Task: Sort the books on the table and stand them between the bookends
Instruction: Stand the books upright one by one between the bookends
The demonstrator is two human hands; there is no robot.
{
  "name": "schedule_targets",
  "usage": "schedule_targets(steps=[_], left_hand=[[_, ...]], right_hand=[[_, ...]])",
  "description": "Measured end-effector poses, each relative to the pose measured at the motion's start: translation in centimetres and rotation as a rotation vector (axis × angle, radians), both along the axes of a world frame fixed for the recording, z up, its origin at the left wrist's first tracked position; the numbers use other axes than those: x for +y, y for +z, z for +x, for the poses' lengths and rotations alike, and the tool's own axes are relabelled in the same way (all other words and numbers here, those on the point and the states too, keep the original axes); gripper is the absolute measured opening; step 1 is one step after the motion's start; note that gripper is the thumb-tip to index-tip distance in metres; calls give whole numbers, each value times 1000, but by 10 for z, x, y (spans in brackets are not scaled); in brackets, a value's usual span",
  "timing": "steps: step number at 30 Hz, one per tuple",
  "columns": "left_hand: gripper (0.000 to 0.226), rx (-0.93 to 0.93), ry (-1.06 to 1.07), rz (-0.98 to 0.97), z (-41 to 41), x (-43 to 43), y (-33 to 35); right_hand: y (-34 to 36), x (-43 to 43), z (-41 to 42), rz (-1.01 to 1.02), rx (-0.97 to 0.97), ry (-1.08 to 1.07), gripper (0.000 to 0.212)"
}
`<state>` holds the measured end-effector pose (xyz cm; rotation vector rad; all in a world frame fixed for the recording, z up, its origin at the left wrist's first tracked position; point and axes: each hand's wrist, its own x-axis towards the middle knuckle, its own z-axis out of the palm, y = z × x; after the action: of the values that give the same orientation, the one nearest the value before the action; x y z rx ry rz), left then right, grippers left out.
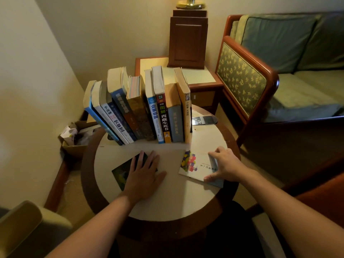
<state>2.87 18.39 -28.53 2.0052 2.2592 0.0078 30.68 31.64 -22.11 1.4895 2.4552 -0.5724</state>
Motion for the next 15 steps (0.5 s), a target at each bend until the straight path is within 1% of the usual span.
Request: schedule_targets(steps=[3, 10, 15], left_hand=[[75, 6, 2, -10, 0, 0, 0], [75, -10, 3, -2, 0, -1, -3], [86, -19, 1, -7, -1, -1, -4]], right_hand=[[2, 0, -3, 8, -31, 9, 108], [7, -2, -9, -28, -6, -27, 108], [9, -3, -9, -12, -50, -22, 108]])
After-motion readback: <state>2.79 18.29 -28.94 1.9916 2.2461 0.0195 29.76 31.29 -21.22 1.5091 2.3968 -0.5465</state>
